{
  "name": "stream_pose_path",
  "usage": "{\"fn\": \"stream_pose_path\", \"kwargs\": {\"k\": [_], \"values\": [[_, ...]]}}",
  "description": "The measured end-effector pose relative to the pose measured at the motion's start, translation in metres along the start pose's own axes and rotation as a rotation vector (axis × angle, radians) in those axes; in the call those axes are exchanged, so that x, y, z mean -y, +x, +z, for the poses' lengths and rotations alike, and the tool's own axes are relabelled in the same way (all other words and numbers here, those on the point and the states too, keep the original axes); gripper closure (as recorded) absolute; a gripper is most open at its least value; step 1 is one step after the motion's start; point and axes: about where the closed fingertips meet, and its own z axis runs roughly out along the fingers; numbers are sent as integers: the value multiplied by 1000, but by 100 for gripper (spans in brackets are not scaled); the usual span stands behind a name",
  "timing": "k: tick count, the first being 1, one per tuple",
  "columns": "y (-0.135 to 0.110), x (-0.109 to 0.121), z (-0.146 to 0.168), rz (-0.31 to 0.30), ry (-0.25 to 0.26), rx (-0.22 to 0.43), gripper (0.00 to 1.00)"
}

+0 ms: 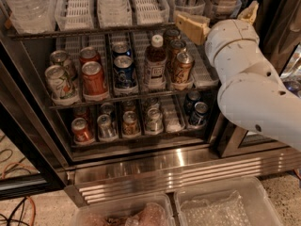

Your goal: Pick blue plastic bottle from top shelf of fridge

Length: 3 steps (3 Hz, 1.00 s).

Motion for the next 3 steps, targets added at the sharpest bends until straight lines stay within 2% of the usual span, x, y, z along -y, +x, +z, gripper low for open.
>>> {"fn": "stream_pose_path", "kwargs": {"k": [1, 3], "values": [[0, 3, 0, -10, 10, 10, 8], [3, 9, 3, -31, 35, 24, 25]]}}
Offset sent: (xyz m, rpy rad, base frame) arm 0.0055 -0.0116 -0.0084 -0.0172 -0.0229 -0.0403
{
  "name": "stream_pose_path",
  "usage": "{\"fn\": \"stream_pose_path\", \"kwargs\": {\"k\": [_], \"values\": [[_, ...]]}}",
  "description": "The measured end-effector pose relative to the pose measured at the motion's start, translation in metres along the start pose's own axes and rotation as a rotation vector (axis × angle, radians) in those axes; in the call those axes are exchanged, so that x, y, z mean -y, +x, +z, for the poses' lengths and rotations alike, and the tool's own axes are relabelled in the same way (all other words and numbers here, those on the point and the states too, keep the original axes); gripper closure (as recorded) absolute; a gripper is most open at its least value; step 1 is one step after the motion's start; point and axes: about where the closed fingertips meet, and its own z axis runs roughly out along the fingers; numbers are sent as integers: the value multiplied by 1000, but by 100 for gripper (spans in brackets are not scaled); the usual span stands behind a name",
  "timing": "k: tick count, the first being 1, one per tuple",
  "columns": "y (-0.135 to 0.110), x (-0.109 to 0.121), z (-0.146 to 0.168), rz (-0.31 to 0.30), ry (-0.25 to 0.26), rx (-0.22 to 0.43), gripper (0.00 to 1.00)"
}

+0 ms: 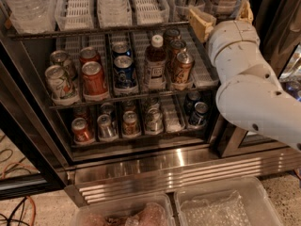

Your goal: Pick blue plastic bottle from top shelf of fridge

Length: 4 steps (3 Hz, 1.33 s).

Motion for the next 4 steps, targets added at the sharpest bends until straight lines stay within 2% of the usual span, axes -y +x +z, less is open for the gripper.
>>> {"fn": "stream_pose_path", "kwargs": {"k": [1, 4], "values": [[3, 3, 5, -8, 11, 4, 28], [8, 30, 29, -27, 84, 21, 28]]}}
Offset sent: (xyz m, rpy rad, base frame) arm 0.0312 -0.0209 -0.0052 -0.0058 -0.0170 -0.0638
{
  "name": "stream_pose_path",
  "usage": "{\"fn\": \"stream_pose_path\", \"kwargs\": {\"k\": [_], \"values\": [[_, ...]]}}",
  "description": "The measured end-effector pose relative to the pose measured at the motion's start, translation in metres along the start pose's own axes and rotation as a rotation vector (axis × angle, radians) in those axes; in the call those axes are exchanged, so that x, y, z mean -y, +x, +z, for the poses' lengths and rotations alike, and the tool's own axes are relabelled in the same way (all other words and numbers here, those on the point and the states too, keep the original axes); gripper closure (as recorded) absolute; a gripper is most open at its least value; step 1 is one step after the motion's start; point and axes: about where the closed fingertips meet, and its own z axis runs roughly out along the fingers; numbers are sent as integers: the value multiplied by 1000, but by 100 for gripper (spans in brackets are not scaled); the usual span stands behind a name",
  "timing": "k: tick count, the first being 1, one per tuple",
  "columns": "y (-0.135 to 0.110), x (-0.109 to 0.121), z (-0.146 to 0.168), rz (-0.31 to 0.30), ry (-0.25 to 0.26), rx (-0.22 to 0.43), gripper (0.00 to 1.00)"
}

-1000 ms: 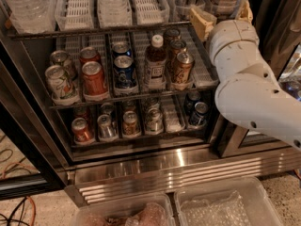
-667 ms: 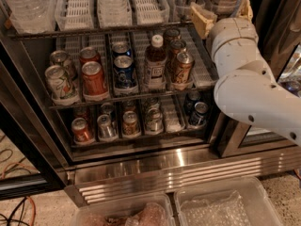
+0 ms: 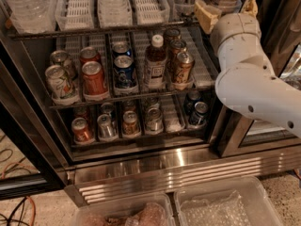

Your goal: Pick blue plastic bottle from top shelf of fridge

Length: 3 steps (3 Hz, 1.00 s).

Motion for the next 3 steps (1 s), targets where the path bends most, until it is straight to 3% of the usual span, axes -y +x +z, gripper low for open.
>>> {"fn": "stream_pose_path", "kwargs": {"k": [1, 3], "values": [[4, 16, 10, -12, 41, 3, 28], [-12, 16, 16, -13, 36, 43, 29]]}}
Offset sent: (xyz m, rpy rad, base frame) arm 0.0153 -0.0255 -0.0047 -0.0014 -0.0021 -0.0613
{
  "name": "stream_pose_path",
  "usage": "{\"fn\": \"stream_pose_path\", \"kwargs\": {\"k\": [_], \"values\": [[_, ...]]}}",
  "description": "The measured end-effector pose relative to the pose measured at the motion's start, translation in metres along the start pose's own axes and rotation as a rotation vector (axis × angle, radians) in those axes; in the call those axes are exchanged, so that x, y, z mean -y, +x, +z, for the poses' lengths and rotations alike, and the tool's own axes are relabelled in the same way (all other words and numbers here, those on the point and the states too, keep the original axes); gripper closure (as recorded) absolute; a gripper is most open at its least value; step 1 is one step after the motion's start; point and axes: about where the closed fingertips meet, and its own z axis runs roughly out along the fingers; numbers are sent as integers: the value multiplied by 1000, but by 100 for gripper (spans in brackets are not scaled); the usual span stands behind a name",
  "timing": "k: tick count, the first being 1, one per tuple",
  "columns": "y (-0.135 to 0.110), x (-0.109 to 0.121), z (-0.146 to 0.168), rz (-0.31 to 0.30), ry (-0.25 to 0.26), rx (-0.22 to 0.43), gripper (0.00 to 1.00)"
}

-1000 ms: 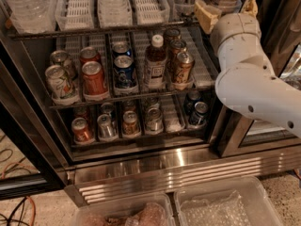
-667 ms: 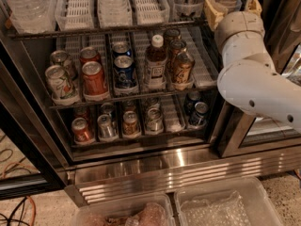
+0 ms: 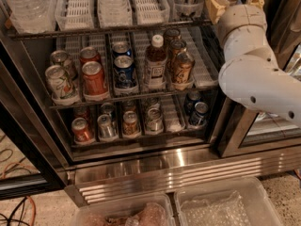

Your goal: Pick blue plastic bottle from top shelf of fridge

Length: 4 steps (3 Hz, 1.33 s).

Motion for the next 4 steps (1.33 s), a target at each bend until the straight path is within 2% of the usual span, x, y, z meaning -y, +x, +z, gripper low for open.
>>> {"fn": "stream_pose_path", "kwargs": {"k": [1, 3, 4], "values": [[-3, -2, 0, 3, -8, 6, 48], [0, -8, -1, 14, -35, -3, 94], [3, -13, -4, 22, -62, -11, 100]]}}
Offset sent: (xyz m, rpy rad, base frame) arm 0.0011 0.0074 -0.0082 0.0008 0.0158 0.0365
